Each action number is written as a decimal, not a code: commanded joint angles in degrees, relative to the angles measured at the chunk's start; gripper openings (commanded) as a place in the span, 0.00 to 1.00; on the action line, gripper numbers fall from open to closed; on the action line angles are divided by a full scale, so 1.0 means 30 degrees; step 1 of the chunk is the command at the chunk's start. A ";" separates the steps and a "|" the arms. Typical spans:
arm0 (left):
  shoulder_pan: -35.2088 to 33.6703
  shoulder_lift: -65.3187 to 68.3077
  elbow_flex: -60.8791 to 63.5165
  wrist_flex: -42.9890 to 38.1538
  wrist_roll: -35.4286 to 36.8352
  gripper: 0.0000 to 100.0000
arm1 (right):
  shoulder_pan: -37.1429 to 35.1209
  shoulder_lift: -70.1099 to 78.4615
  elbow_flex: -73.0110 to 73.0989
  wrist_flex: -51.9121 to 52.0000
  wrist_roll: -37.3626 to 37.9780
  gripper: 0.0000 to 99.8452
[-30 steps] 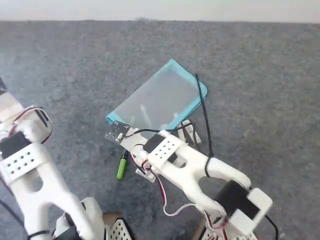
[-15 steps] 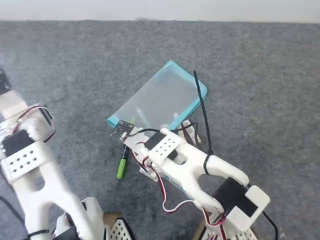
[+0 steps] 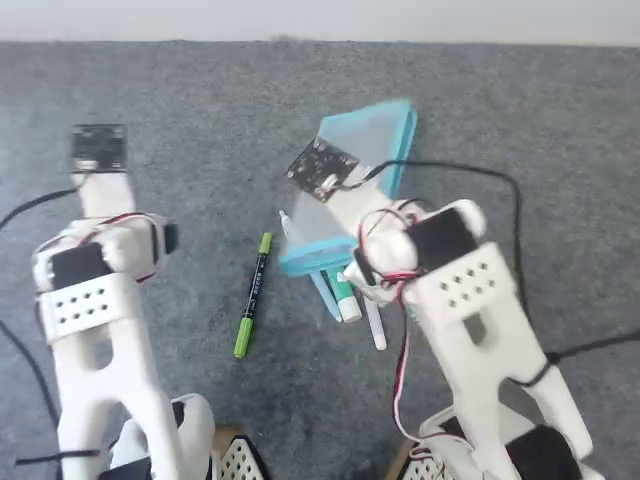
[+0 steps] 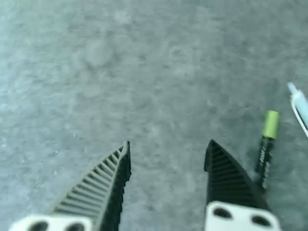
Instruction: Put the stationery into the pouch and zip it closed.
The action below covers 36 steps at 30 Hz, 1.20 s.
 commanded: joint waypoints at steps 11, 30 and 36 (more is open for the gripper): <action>0.9026 -1.0432 0.2740 0.1817 -0.0322 0.28 | 0.0689 -0.1070 -0.5040 0.1802 -0.0703 0.01; 0.9553 -1.0930 0.2974 -0.0821 0.1729 0.28 | 0.0659 -0.3795 -0.2403 0.2564 -0.0762 0.01; 0.8850 -1.0901 0.3267 -0.1289 0.1817 0.28 | 0.0630 -0.5055 -0.1319 0.2535 -0.0733 0.01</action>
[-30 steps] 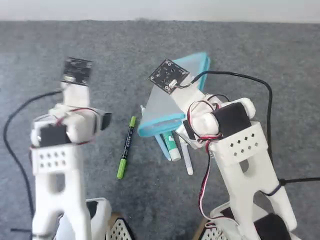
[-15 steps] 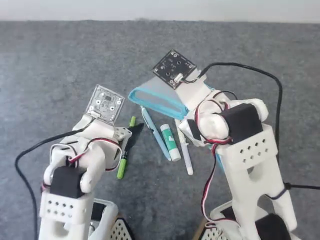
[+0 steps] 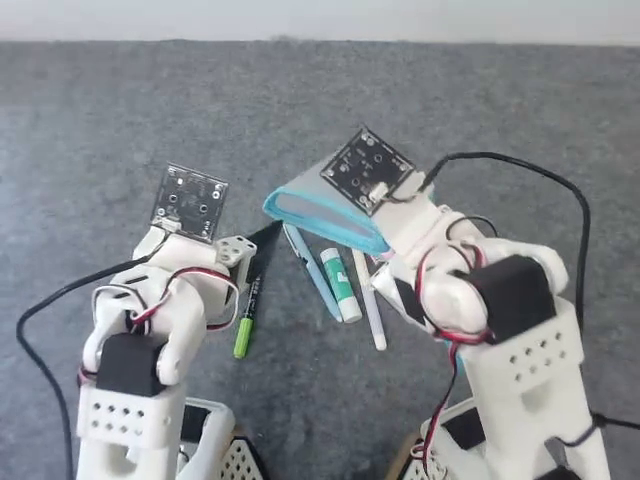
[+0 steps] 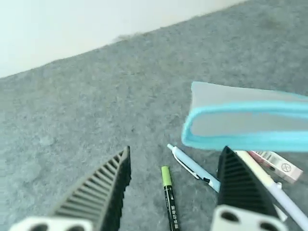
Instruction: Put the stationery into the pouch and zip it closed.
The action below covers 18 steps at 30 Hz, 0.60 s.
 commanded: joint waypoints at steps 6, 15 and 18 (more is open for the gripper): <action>-0.0147 -0.0234 0.0366 -0.1055 0.0322 0.28 | -0.0894 -0.1128 0.0234 0.0747 -0.0264 0.01; -0.0293 0.0938 0.1070 -0.2842 0.0322 0.28 | -0.1333 -0.1158 0.0615 0.0747 -0.0264 0.01; -0.0322 0.2725 0.1011 -0.3458 0.0234 0.28 | -0.1275 -0.1158 0.0615 0.0747 -0.0234 0.01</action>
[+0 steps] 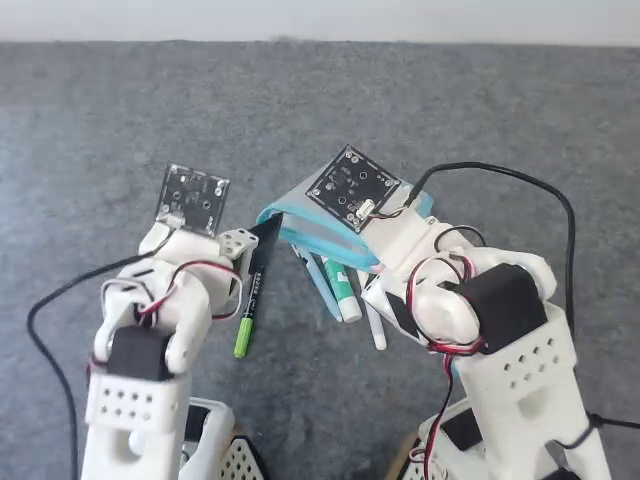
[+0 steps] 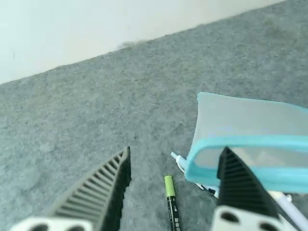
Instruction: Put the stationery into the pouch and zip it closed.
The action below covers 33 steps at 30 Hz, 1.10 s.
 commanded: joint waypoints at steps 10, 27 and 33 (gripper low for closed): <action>-0.0147 0.5656 -0.0220 -0.3194 0.0205 0.28 | -0.0220 -0.0806 -0.0205 0.0689 -0.0147 0.01; -0.1700 0.7473 -0.0220 -0.5187 0.4015 0.01 | -0.0103 -0.0777 0.0469 0.0308 -0.0117 0.04; -0.4689 0.7619 -0.0220 -0.5832 0.6388 0.01 | -0.0190 -0.0777 0.4249 -0.2359 -0.0234 0.10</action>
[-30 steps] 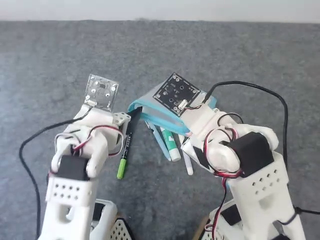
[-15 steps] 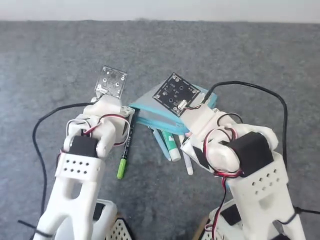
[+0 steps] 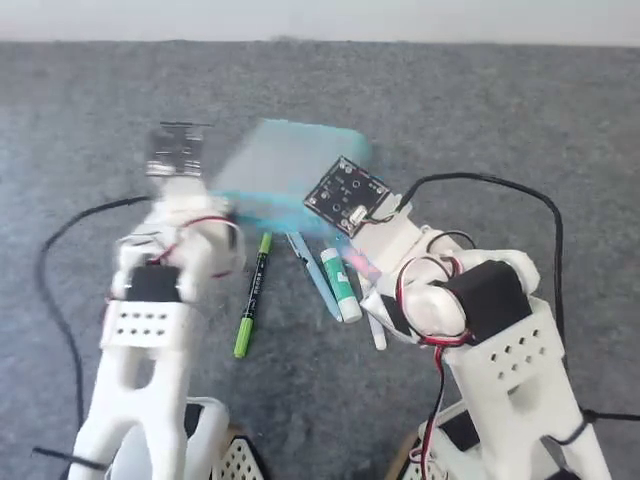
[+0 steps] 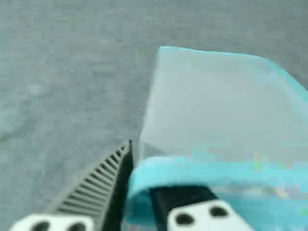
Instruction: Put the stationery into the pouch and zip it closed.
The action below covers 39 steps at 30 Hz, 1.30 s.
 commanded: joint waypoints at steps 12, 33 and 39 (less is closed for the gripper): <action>-0.3516 0.0088 0.1158 -0.2081 0.2051 0.01 | -0.0044 -0.0366 0.9084 -0.8894 -0.2520 0.10; -0.3370 -0.0059 0.1978 -0.2051 0.0967 0.01 | 0.2125 0.9333 0.5890 -1.2821 -0.4689 0.10; -0.3370 -0.0059 0.1978 -0.2051 0.0967 0.01 | 0.2681 1.0242 0.5949 -1.3524 -0.4542 0.10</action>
